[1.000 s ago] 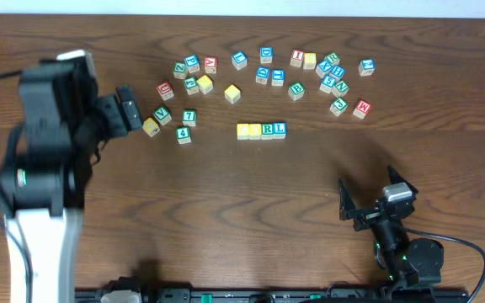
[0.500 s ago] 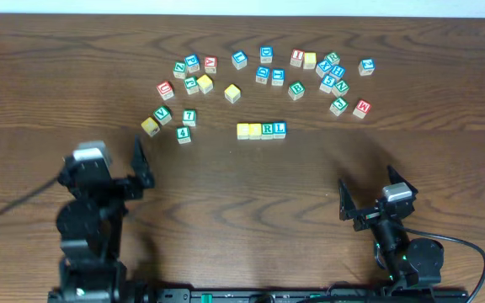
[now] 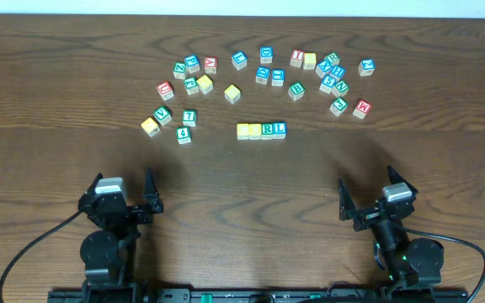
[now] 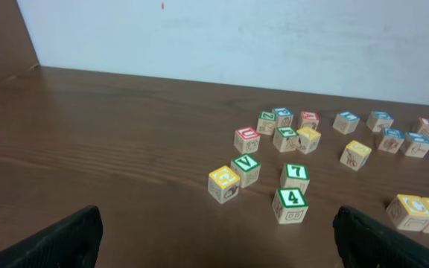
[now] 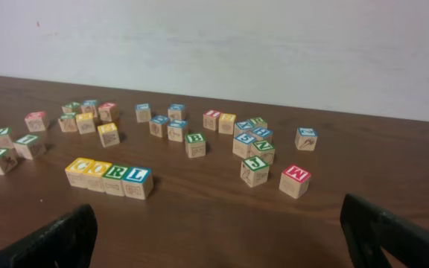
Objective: Spell out CORL
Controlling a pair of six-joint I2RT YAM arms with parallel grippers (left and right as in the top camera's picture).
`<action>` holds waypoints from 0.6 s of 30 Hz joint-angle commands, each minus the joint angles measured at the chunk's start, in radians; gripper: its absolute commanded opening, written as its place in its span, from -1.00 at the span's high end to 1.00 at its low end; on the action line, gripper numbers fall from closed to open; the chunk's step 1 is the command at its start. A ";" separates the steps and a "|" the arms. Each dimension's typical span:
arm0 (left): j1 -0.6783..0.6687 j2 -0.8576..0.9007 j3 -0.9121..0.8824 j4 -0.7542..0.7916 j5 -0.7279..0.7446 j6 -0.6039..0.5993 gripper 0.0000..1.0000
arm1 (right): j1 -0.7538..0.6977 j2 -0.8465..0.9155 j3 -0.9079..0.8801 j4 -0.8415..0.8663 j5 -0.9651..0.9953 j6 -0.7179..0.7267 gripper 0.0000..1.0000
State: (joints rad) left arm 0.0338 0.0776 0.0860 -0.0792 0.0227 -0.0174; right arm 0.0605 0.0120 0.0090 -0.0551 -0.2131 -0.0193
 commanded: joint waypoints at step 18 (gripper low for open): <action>0.004 -0.076 -0.082 0.009 -0.009 0.021 -0.95 | -0.001 -0.006 -0.003 -0.001 -0.006 0.007 -0.99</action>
State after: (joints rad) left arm 0.0338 0.0109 0.0311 -0.0471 0.0231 -0.0174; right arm 0.0605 0.0120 0.0090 -0.0551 -0.2131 -0.0193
